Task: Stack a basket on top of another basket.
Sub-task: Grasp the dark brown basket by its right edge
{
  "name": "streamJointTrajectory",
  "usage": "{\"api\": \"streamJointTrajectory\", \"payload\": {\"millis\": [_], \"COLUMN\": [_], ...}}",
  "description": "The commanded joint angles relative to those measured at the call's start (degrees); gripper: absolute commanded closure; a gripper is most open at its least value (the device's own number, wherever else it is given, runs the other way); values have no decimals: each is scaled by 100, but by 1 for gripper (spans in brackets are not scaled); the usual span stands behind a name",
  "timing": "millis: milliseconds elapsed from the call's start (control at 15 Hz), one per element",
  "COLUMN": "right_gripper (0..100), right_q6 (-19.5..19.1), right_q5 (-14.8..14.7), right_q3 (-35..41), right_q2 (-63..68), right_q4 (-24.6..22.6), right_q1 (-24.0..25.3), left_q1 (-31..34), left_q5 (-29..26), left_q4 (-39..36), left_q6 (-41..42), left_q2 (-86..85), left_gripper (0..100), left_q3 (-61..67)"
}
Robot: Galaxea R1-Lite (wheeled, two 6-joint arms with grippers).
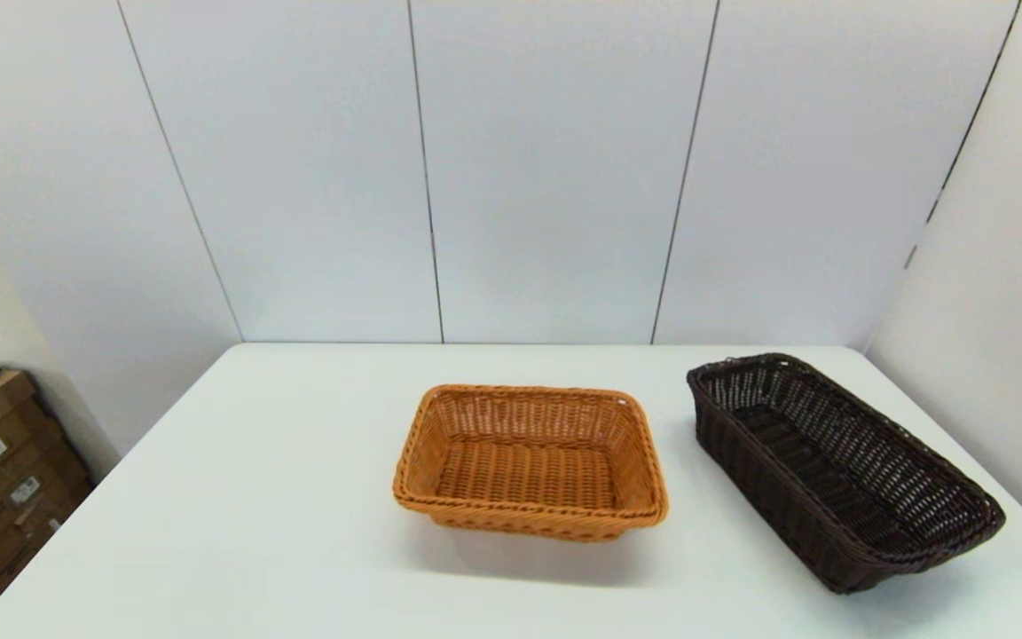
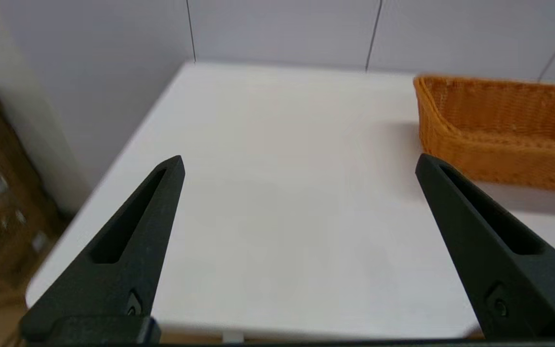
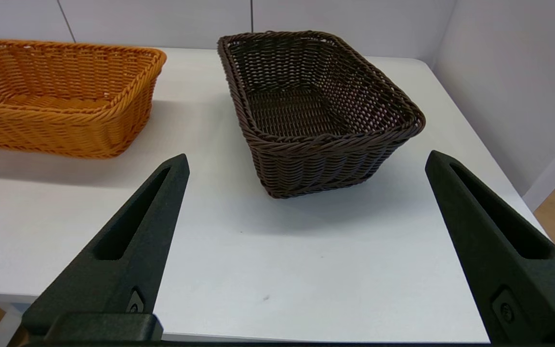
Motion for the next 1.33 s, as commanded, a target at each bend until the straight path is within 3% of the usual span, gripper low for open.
{"api": "streamJointTrajectory", "payload": {"millis": [67, 1333], "right_gripper": [0, 0], "right_q6": [-5, -84], "right_q5": [2, 28], "right_q3": [0, 8], "right_q2": [-1, -1], "right_q4": [2, -7], "right_q1": [2, 2], "left_q1": [-8, 1], "left_q5": [0, 0], "left_q4": [-564, -564], "left_q6": [365, 172], "left_q2": [2, 2], "left_gripper": [0, 0], "left_q3": [495, 495]}}
